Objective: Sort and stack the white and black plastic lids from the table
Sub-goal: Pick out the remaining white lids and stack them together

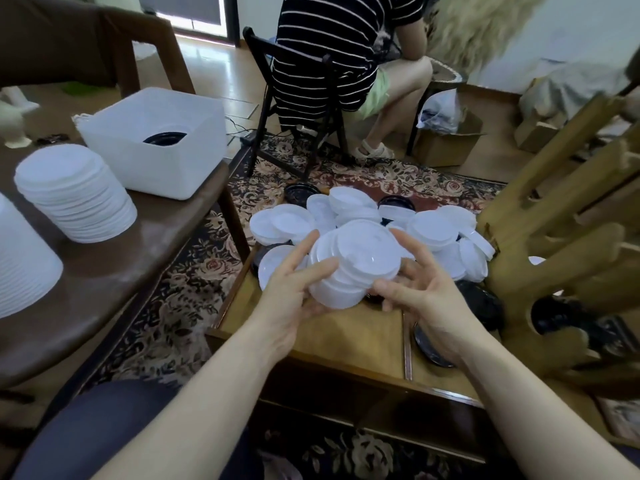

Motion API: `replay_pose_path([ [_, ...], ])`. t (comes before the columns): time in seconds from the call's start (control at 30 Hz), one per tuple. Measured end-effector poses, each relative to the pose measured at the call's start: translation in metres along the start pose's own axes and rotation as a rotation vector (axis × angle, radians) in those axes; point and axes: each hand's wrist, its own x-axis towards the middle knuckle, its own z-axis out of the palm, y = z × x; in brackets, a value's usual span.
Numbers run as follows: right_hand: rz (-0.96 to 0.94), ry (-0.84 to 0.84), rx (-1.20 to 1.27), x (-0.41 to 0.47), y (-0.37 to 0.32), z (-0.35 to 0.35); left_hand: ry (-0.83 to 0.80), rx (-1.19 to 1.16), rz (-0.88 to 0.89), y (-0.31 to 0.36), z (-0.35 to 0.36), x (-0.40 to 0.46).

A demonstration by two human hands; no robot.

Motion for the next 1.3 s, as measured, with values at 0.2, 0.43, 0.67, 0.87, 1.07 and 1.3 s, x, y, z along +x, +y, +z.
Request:
replay_pose_path([
  [0.2,-0.011,0.017,-0.145,0.002,-0.002,-0.011,-0.094,-0.001,-0.001,0.000,0.003,0.004],
  [0.43,-0.037,-0.041,-0.185,0.003,0.000,-0.007,-0.117,-0.012,-0.010,-0.002,0.004,0.002],
  [0.67,-0.049,0.001,-0.325,0.004,0.010,-0.003,-0.121,-0.057,-0.017,-0.001,0.004,0.000],
  [0.87,-0.057,-0.004,-0.352,0.002,0.010,-0.002,-0.088,-0.055,-0.028,-0.002,0.004,0.001],
  [1.07,-0.084,0.028,-0.451,0.000,0.011,0.001,-0.087,0.026,-0.003,-0.006,0.007,0.000],
  [1.3,-0.049,-0.019,-0.394,0.000,0.013,0.002,-0.077,0.040,-0.033,-0.009,0.005,0.003],
])
